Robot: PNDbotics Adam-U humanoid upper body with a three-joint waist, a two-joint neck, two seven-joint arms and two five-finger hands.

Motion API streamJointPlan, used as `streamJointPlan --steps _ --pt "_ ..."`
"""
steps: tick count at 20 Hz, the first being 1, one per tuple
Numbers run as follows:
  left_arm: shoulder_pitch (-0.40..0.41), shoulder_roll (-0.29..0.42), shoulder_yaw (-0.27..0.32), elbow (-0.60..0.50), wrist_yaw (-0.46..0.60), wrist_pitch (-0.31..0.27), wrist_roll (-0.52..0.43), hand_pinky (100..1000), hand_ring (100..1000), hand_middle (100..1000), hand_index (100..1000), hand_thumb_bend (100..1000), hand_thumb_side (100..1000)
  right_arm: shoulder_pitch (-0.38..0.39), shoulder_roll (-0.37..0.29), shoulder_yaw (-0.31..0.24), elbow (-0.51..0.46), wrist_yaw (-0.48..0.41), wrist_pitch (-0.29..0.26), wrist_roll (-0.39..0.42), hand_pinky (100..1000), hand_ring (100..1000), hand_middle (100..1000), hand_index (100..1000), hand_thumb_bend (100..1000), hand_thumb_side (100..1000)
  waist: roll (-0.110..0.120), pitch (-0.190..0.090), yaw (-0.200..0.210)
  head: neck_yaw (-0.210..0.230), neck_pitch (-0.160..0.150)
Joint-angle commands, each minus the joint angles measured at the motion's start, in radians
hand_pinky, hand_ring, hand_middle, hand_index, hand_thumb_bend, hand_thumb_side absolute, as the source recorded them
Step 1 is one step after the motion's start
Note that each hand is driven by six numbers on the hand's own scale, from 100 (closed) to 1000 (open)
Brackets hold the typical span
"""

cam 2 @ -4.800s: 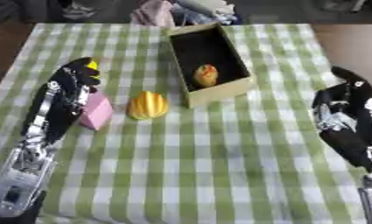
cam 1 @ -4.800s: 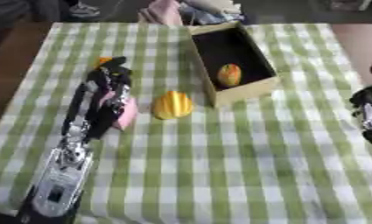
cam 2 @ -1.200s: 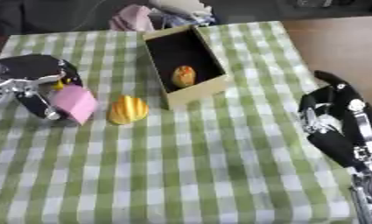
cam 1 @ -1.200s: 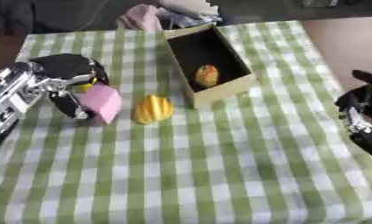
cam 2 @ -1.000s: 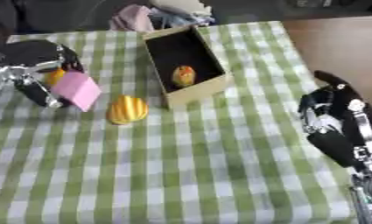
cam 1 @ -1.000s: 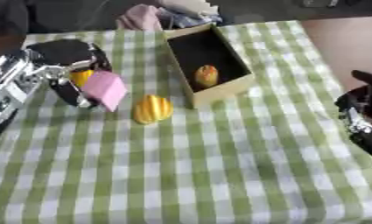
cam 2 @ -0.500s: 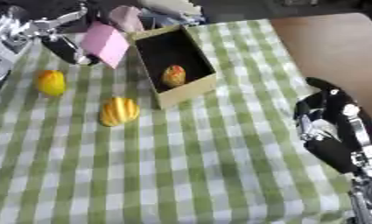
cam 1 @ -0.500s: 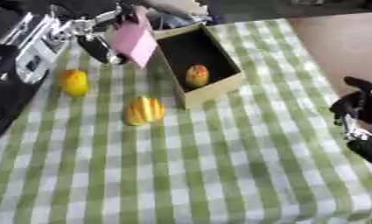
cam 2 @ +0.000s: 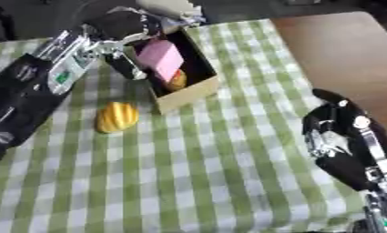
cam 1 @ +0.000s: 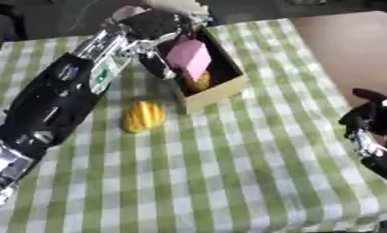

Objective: Pick up objects on the table and place them in the box.

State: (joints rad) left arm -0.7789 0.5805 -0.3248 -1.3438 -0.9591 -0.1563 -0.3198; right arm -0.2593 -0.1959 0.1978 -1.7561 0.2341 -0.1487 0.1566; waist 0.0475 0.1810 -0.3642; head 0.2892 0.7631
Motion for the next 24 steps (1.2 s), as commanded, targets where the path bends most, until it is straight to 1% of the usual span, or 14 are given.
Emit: streamJointPlan --steps 1,6,7,9,13,14,15,17,19,20,21,24 --pt "-0.015 0.019 0.007 -0.012 -0.015 0.020 0.037 797 764 842 912 481 253 -0.014 -0.001 -0.004 -0.009 -0.009 -0.003 0.002 475 611 544 875 100 470 0.013 -0.012 -0.001 0.001 -0.012" --pt "-0.001 0.046 0.029 -0.024 -0.007 0.072 0.087 792 768 900 951 501 319 -0.014 -0.003 -0.007 -0.007 -0.006 -0.003 0.002 475 611 544 873 100 475 0.013 -0.014 0.006 -0.006 -0.015" --pt "0.002 0.053 0.033 -0.027 -0.002 0.081 0.096 792 767 897 949 505 317 -0.014 -0.003 -0.008 -0.007 -0.005 -0.003 0.002 475 611 544 873 100 470 0.011 -0.014 0.007 -0.007 -0.015" --pt "0.012 0.073 0.041 -0.042 0.009 0.093 0.111 786 756 868 926 493 272 -0.014 -0.003 -0.010 -0.006 -0.003 -0.003 0.002 475 611 544 873 100 470 0.009 -0.015 0.011 -0.012 -0.016" --pt "0.048 0.133 0.077 -0.075 0.058 0.124 0.117 768 713 782 873 428 202 -0.013 -0.007 -0.017 -0.005 0.001 -0.001 -0.002 475 611 544 873 100 470 0.007 -0.016 0.025 -0.023 -0.018" --pt "0.063 0.153 0.087 -0.084 0.079 0.128 0.104 769 710 777 862 420 207 -0.012 -0.008 -0.018 -0.004 0.003 -0.001 -0.003 475 611 544 873 100 470 0.007 -0.016 0.030 -0.026 -0.019" --pt "0.080 0.176 0.096 -0.092 0.103 0.125 0.075 773 714 780 870 413 224 -0.012 -0.010 -0.020 -0.004 0.004 0.000 -0.004 475 611 544 873 100 470 0.008 -0.015 0.034 -0.029 -0.019" --pt "0.114 0.221 0.116 -0.104 0.152 0.113 -0.010 781 722 781 874 409 255 -0.009 -0.013 -0.025 -0.003 0.007 0.001 -0.008 475 611 544 873 100 470 0.010 -0.016 0.045 -0.034 -0.017" --pt "0.148 0.264 0.141 -0.116 0.188 0.105 -0.099 786 727 782 877 436 274 -0.008 -0.015 -0.028 -0.002 0.009 0.001 -0.011 475 611 544 873 100 470 0.012 -0.016 0.055 -0.038 -0.016" --pt "0.163 0.280 0.154 -0.122 0.199 0.105 -0.135 782 723 783 880 440 305 -0.008 -0.016 -0.029 -0.002 0.010 0.001 -0.013 475 611 544 873 100 470 0.013 -0.016 0.059 -0.041 -0.015" --pt "0.180 0.294 0.167 -0.120 0.209 0.108 -0.171 778 719 784 879 446 313 -0.007 -0.017 -0.030 -0.001 0.011 0.001 -0.014 475 611 544 873 100 470 0.013 -0.016 0.064 -0.043 -0.014" --pt "0.215 0.321 0.196 -0.103 0.214 0.120 -0.242 765 708 780 875 469 310 -0.007 -0.018 -0.033 -0.001 0.012 0.001 -0.016 474 611 544 873 100 470 0.012 -0.015 0.072 -0.045 -0.012"
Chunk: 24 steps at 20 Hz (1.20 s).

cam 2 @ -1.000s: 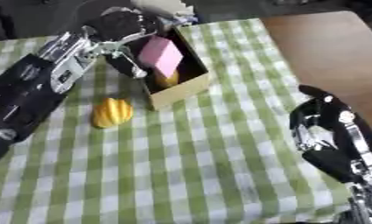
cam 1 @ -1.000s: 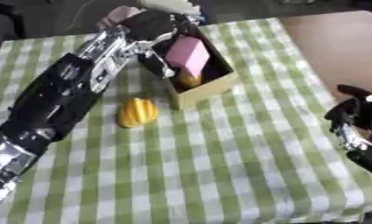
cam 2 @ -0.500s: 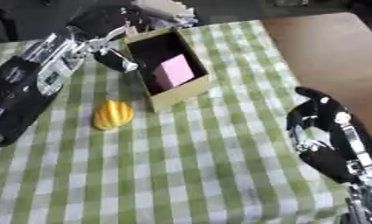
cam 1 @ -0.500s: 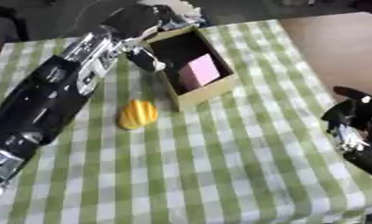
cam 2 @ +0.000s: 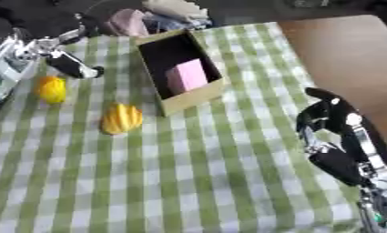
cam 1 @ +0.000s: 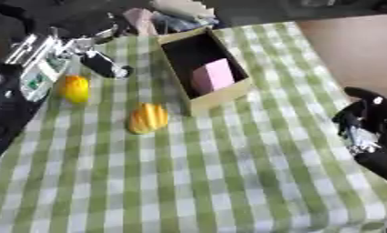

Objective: Pick up objects on the table and place them in the box.

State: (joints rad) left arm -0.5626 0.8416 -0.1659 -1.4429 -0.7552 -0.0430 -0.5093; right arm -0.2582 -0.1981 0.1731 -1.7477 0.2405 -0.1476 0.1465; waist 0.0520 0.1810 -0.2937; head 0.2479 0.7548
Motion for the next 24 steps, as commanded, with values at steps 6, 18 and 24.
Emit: streamJointPlan --steps 6,18,24 --pt "0.021 0.058 0.068 0.109 -0.032 0.041 -0.043 760 699 768 867 471 277 -0.006 -0.016 -0.011 -0.010 0.006 0.001 -0.009 474 611 543 872 100 470 0.000 -0.016 0.011 -0.003 -0.004" --pt "0.022 -0.001 0.070 0.279 -0.072 0.058 0.069 747 693 775 870 462 280 -0.003 -0.012 -0.010 -0.010 0.002 0.000 -0.006 473 610 543 871 100 470 -0.009 -0.013 0.010 -0.002 -0.001" --pt "0.023 -0.028 0.075 0.333 -0.124 0.079 0.151 691 626 724 825 416 155 -0.002 -0.009 -0.010 -0.009 0.000 0.000 -0.005 472 610 542 870 100 470 -0.008 -0.010 0.006 0.000 -0.001"
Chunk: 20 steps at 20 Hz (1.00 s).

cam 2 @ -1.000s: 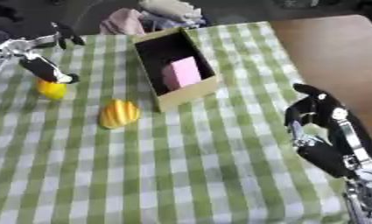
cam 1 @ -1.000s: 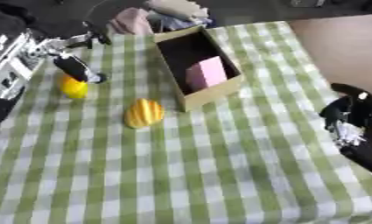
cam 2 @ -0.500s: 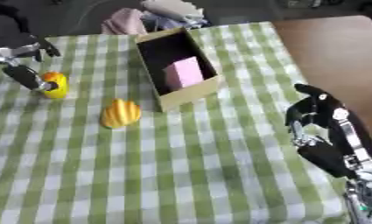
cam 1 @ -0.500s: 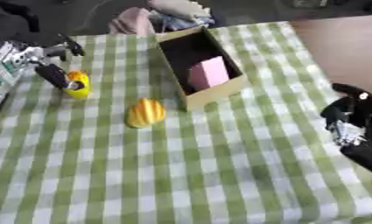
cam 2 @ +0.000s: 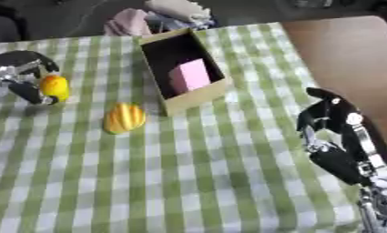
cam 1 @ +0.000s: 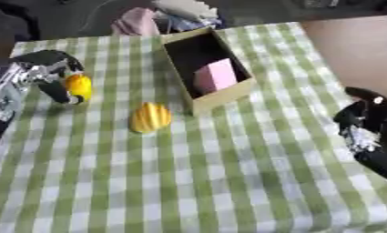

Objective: Pick up objects on the table and place them in the box.

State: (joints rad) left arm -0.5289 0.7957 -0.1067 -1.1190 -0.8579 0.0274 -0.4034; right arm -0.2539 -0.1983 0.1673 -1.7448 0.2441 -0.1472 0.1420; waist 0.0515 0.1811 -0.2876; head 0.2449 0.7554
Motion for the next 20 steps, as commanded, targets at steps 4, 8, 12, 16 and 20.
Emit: streamJointPlan --steps 4,8,12,16,20 --pt "-0.009 0.009 0.012 0.018 -0.031 0.011 0.116 591 505 571 707 327 145 -0.005 -0.009 -0.005 -0.011 -0.003 -0.001 -0.001 472 610 542 870 100 469 -0.008 -0.010 -0.004 0.001 0.001" --pt "-0.027 0.029 0.014 -0.045 0.004 0.003 0.157 521 415 456 602 260 134 -0.005 -0.009 -0.006 -0.010 -0.003 -0.001 -0.002 472 611 542 870 100 469 -0.007 -0.010 -0.004 0.000 0.003" --pt "-0.073 0.053 0.009 -0.183 0.047 0.004 0.196 521 414 447 600 232 118 -0.004 -0.011 -0.005 -0.009 -0.002 -0.002 0.000 473 611 542 870 100 468 -0.005 -0.011 -0.008 -0.002 0.006" --pt "-0.157 0.014 -0.035 -0.245 0.068 0.016 0.208 530 425 458 617 220 116 -0.004 -0.009 0.001 -0.008 -0.005 -0.002 0.004 472 611 542 870 100 466 -0.005 -0.012 -0.026 0.011 0.006" --pt "-0.239 -0.068 -0.097 -0.212 0.033 -0.011 0.179 547 448 481 641 229 123 -0.007 -0.004 0.009 -0.008 -0.010 -0.004 0.012 473 610 542 869 100 462 -0.007 -0.007 -0.053 0.027 0.000"
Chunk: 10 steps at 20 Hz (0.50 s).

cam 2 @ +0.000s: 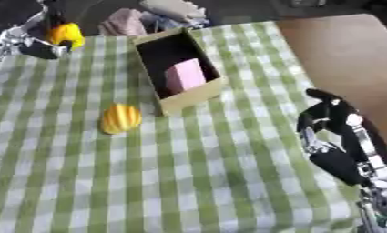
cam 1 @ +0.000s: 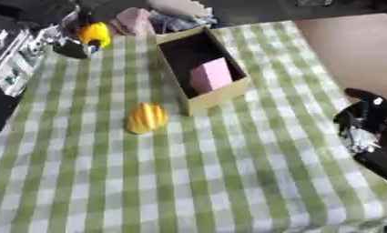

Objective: Pick up objects on the table and place them in the box.

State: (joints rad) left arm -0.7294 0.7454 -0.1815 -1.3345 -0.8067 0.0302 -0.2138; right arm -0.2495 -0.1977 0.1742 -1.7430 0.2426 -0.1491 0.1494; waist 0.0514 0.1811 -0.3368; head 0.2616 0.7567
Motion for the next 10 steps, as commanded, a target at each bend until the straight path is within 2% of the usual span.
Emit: streamJointPlan --steps 1,2,3,4,5,6,8,10 --pt "-0.052 -0.037 -0.032 0.018 -0.030 -0.021 -0.016 553 455 489 648 234 125 -0.012 -0.004 0.004 -0.010 -0.010 -0.002 0.005 473 610 542 869 100 461 -0.008 -0.005 -0.010 0.013 -0.003" --pt "-0.064 -0.058 -0.042 0.037 -0.046 -0.026 -0.019 556 459 494 652 293 137 -0.013 -0.002 0.006 -0.010 -0.012 -0.002 0.006 473 610 542 869 100 460 -0.008 -0.003 -0.020 0.017 -0.003" --pt "-0.075 -0.078 -0.048 0.059 -0.065 -0.031 -0.017 557 462 498 656 240 126 -0.014 -0.001 0.007 -0.010 -0.013 -0.002 0.008 473 609 542 869 100 460 -0.008 -0.001 -0.027 0.022 -0.004" --pt "-0.082 -0.098 -0.051 0.080 -0.074 -0.035 -0.011 565 472 514 670 248 127 -0.015 0.001 0.009 -0.010 -0.014 -0.002 0.009 473 609 542 869 100 460 -0.009 0.001 -0.035 0.026 -0.004" --pt "-0.087 -0.112 -0.057 0.098 -0.090 -0.039 -0.003 584 495 547 699 267 130 -0.016 0.003 0.010 -0.011 -0.016 -0.003 0.010 473 609 542 869 100 459 -0.009 0.002 -0.041 0.029 -0.005" --pt "-0.088 -0.126 -0.063 0.115 -0.109 -0.043 0.003 626 547 614 768 313 131 -0.016 0.004 0.010 -0.011 -0.017 -0.003 0.010 473 609 541 869 100 458 -0.009 0.004 -0.047 0.031 -0.008" --pt "-0.084 -0.144 -0.070 0.137 -0.139 -0.051 0.014 663 597 683 825 329 133 -0.016 0.005 0.009 -0.010 -0.017 -0.003 0.010 473 609 541 869 100 459 -0.009 0.006 -0.051 0.032 -0.009" --pt "-0.078 -0.147 -0.071 0.142 -0.151 -0.056 0.020 686 626 742 861 368 215 -0.017 0.005 0.008 -0.010 -0.016 -0.002 0.009 473 609 541 869 100 460 -0.008 0.006 -0.050 0.029 -0.010"
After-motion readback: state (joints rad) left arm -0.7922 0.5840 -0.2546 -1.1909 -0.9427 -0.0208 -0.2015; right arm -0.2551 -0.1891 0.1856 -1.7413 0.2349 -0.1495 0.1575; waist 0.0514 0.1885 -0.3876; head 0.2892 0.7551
